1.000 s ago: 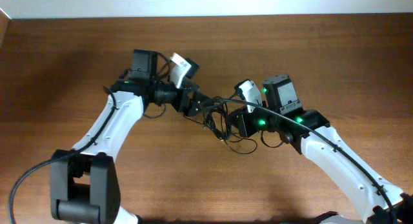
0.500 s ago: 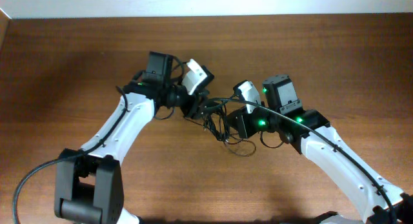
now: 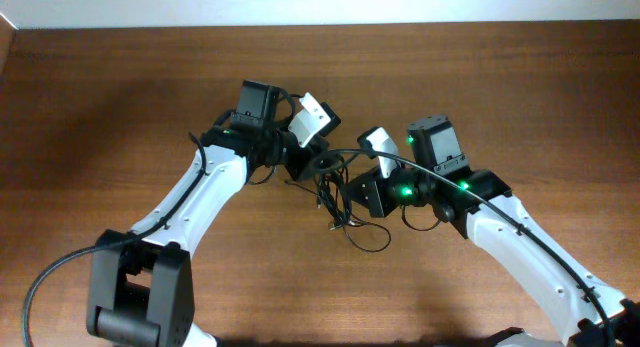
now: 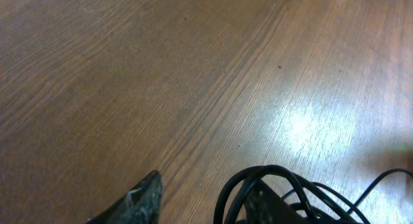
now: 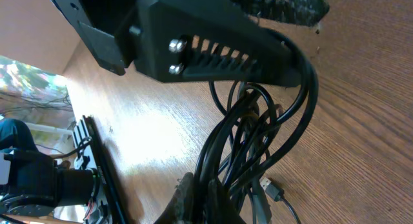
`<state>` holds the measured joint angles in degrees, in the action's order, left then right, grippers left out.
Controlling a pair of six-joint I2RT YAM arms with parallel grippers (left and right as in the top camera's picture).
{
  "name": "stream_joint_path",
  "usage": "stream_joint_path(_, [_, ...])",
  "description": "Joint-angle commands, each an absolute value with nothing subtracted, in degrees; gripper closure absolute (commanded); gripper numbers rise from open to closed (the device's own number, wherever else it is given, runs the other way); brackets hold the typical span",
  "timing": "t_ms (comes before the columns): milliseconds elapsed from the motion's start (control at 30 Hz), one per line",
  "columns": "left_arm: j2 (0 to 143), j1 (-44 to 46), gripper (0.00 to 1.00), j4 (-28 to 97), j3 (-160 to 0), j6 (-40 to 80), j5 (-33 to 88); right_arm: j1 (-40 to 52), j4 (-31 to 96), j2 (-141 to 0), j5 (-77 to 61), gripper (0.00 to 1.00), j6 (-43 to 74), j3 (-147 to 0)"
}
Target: Untangle cables
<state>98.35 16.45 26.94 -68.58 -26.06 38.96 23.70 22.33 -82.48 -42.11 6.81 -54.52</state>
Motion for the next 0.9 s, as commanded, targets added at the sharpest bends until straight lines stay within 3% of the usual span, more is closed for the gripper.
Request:
stream_joint_path(0, [99.5,16.5,0.87,26.6,-69.5,-26.7,38.6,24.0,22.1,-82.0,-44.9,0.96,6.0,-54.8])
stream_joint_path(33, [99.8,16.5,1.0,26.5,-69.5,-26.7,38.5,24.0,22.1,-82.0,-44.9,0.96,6.0,-54.8])
stream_joint_path(100, [100.0,16.3,1.0,25.1,-69.5,-24.2,36.5,24.0,22.1,-82.0,-44.9,0.96,6.0,-54.8])
stream_joint_path(300, [98.9,8.7,1.0,16.6,-71.5,9.0,12.5,24.0,22.9,-82.0,-44.8,0.96,5.9,-54.8])
stream_joint_path(500, [97.4,-5.5,1.0,17.8,-71.7,34.7,16.4,23.9,28.9,-82.0,-40.2,0.96,3.2,-54.8])
stream_joint_path(667, [97.4,-10.3,1.0,18.8,-71.7,28.6,32.6,23.9,30.6,-82.0,-35.1,0.96,3.9,-54.8])
stream_joint_path(767, [97.4,-9.8,1.0,18.7,-71.7,20.1,43.2,23.9,28.4,-82.0,-37.4,0.78,4.7,-54.8])
stream_joint_path(867, [97.4,-8.8,1.0,18.5,-71.7,5.2,58.2,23.9,25.4,-82.0,-37.9,0.76,11.1,-54.8])
